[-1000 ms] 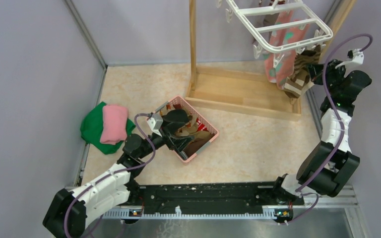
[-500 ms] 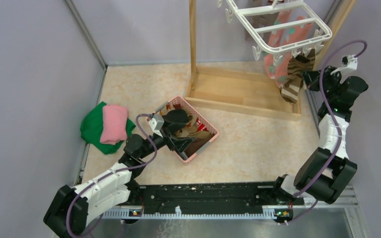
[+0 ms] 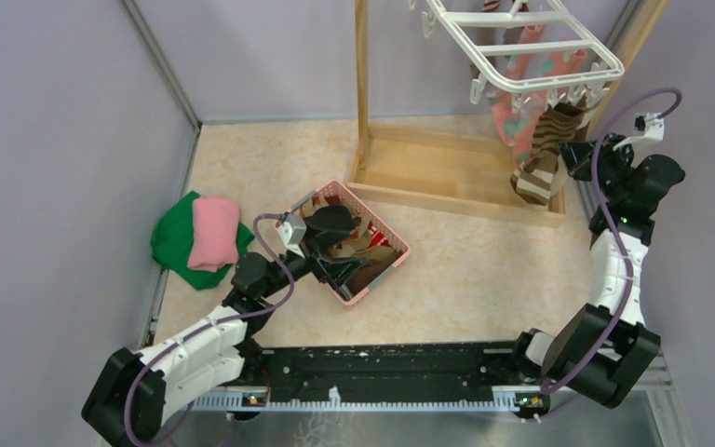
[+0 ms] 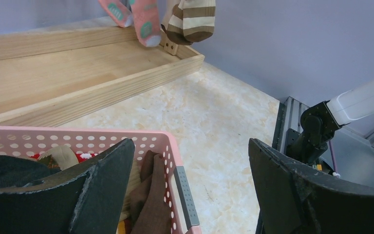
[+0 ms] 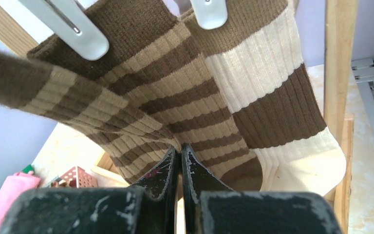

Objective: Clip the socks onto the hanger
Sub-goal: Rotate the hanger, then pick up the sock from the bin.

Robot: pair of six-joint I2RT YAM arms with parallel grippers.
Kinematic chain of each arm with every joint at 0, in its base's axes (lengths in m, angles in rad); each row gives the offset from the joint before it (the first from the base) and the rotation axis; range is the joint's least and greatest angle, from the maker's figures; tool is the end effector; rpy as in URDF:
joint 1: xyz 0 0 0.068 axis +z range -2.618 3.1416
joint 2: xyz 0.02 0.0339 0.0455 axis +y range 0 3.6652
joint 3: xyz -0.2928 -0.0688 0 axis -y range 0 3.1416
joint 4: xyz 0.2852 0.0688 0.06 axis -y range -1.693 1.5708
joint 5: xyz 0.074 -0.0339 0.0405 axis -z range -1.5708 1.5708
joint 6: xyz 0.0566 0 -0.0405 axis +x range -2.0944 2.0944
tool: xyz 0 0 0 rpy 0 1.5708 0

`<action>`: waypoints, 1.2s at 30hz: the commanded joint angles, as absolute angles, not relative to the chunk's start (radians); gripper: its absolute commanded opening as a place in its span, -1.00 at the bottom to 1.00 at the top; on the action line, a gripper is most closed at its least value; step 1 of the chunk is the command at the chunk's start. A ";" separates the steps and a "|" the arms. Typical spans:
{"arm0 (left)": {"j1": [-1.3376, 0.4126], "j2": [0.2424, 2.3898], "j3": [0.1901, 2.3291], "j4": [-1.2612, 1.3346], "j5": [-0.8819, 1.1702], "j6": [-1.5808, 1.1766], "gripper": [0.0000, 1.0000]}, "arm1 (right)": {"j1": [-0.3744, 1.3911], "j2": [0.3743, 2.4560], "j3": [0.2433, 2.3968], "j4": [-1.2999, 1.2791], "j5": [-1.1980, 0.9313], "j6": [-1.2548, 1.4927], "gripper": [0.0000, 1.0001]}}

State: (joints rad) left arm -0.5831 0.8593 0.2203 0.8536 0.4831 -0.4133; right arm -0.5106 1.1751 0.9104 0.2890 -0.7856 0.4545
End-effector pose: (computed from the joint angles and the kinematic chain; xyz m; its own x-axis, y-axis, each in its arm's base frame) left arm 0.1648 -0.1402 0.2398 -0.1852 -0.3039 -0.9345 0.8649 0.4010 -0.3018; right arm 0.2918 -0.1176 0.3697 -0.1001 0.4118 -0.9058 -0.2531 0.8698 0.4234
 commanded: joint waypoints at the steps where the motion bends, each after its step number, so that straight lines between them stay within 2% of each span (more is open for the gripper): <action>1: -0.582 0.837 0.218 0.917 0.502 -0.420 0.84 | -0.506 1.180 0.971 0.285 -0.717 0.468 -0.99; 3: -0.582 0.832 0.217 0.913 0.501 -0.419 0.84 | -0.506 1.194 0.986 0.284 -0.738 0.464 -0.96; 10: -0.581 0.806 0.215 0.901 0.500 -0.416 0.84 | -0.506 1.143 0.999 0.186 -0.889 0.332 -0.26; 15: -0.581 0.755 0.269 0.851 0.541 -0.423 0.83 | -0.539 1.049 1.003 0.048 -1.024 0.221 0.10; 21: -0.581 0.752 0.332 0.854 0.514 -0.396 0.81 | -0.571 1.034 1.021 -0.047 -1.218 0.161 0.25; 26: -0.582 0.805 0.367 0.898 0.534 -0.387 0.75 | -0.596 1.037 1.092 -0.116 -1.329 0.122 0.48; 30: -0.582 0.813 0.356 0.905 0.522 -0.385 0.76 | -0.595 1.031 1.145 -0.205 -1.362 0.060 0.56; 36: -0.582 0.813 0.334 0.844 0.457 -0.358 0.79 | -0.587 1.031 1.085 -0.142 -1.473 0.045 0.63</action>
State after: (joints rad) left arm -0.5831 0.8143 0.3328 0.8375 0.4942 -0.3923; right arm -0.5858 1.0416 1.1049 -0.1692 -1.3659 0.0864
